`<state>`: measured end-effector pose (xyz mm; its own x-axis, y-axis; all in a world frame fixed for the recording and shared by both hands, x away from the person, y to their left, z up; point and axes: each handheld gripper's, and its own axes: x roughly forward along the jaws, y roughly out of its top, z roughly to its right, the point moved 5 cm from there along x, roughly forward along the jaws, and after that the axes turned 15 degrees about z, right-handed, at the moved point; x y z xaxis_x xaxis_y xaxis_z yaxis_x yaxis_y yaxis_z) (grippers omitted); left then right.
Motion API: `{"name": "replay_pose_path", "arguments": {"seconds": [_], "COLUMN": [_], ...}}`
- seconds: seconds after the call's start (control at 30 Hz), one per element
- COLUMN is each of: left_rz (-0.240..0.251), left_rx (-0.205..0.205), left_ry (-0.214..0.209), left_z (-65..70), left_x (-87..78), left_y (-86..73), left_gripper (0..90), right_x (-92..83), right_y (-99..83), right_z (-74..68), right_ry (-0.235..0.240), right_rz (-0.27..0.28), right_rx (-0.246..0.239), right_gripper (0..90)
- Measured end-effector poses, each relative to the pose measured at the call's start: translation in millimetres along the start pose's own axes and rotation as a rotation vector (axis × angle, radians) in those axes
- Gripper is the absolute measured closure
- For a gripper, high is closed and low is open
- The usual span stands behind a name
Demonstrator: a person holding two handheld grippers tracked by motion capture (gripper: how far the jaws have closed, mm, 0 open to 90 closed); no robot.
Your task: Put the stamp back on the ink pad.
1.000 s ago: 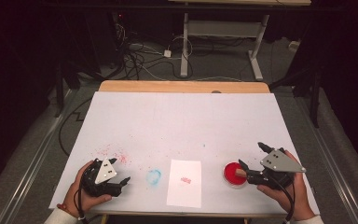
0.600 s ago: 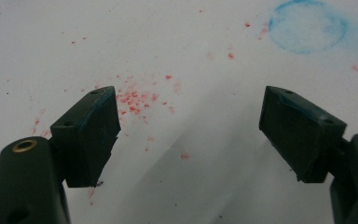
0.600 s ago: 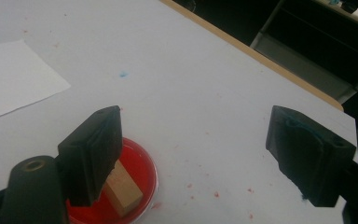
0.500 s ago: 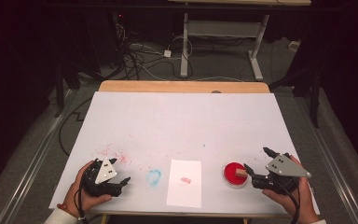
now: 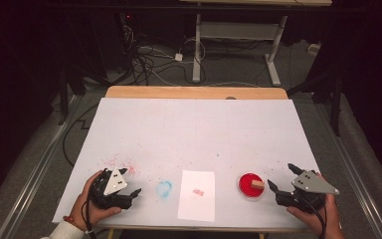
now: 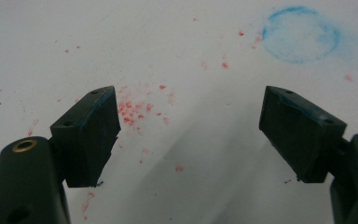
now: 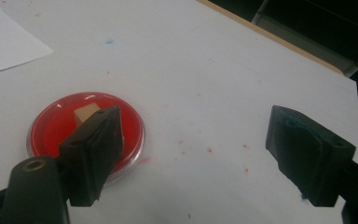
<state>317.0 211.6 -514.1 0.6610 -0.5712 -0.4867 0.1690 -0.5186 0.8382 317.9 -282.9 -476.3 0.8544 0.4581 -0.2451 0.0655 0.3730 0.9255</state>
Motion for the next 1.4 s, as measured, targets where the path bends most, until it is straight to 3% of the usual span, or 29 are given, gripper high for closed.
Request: {"name": "replay_pose_path", "arguments": {"seconds": [0.33,0.57,1.4], "left_rz": [-0.004,-0.004,-0.01], "left_rx": [0.006,0.017,0.01], "left_ry": [-0.012,-0.012,0.001], "left_z": [1.7,3.9,2.9], "left_x": [2.9,0.2,0.0], "left_y": [0.0,0.1,-1.0], "left_gripper": [19.3,19.3,19.3], "right_x": [2.4,5.8,4.9], "right_y": [-23.9,-27.4,-20.6], "right_z": [-0.4,-3.4,-6.3], "right_ry": [0.01,0.031,0.038], "right_rz": [-0.072,-0.087,-0.043], "right_rx": [0.0,-0.007,-0.021], "right_gripper": [18.7,18.3,17.7]}}
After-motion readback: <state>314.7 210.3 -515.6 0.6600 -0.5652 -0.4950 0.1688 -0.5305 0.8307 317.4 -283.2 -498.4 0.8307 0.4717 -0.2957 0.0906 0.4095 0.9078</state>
